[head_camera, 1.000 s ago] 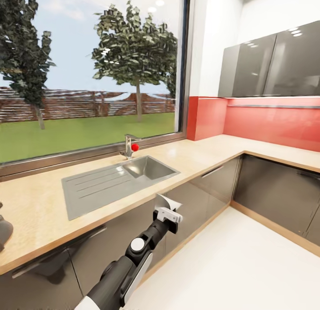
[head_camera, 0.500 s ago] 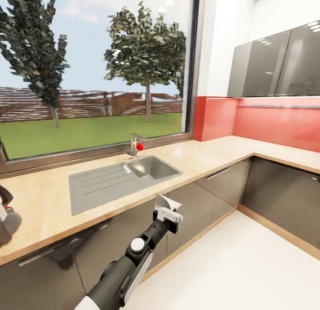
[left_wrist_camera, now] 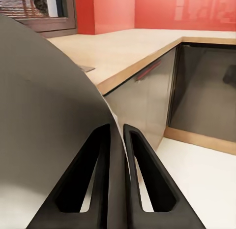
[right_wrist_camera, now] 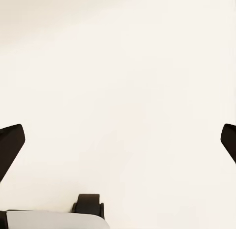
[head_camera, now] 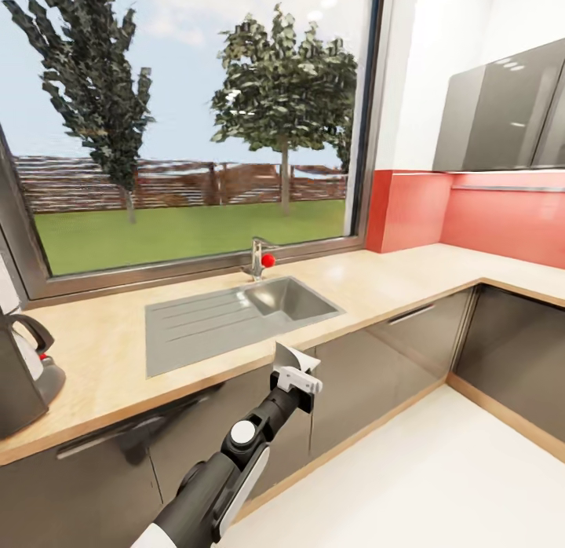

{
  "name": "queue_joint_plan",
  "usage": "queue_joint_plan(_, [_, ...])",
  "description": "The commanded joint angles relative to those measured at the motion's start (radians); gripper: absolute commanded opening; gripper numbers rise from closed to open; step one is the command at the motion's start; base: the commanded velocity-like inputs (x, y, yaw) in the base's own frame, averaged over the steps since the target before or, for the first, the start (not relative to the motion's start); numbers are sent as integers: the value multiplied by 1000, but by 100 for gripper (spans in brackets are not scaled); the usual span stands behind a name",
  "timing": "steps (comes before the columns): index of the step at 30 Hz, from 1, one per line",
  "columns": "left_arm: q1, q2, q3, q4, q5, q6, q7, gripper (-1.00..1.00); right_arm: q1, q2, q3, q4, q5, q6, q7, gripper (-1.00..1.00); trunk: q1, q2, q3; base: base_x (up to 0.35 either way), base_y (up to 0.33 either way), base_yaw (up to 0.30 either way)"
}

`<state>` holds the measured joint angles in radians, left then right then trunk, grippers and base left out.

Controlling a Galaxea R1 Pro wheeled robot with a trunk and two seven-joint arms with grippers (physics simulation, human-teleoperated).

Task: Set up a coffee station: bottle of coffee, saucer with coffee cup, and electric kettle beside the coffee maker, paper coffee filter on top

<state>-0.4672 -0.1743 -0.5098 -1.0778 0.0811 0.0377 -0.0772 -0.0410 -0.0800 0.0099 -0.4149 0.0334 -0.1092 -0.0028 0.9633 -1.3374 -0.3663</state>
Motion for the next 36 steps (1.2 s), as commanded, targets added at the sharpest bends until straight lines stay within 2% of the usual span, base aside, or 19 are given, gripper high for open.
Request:
queue_joint_plan(1, [-1, 0, 0, -1, 6, 4, -3, -100, -1, 0, 1, 1, 3, -3, 0, 100, 0, -1, -1, 238, -194, 12])
queue_joint_plan(11, [-1, 0, 0, -1, 6, 4, -3, -100, -1, 0, 1, 2, 3, -3, 0, 100, 0, -1, -1, 233, -225, 37])
queue_joint_plan(36, [-1, 0, 1, -1, 6, 3, -4, -100, -1, 0, 2, 2, 3, -3, 0, 100, 0, -1, -1, 19, -27, 244])
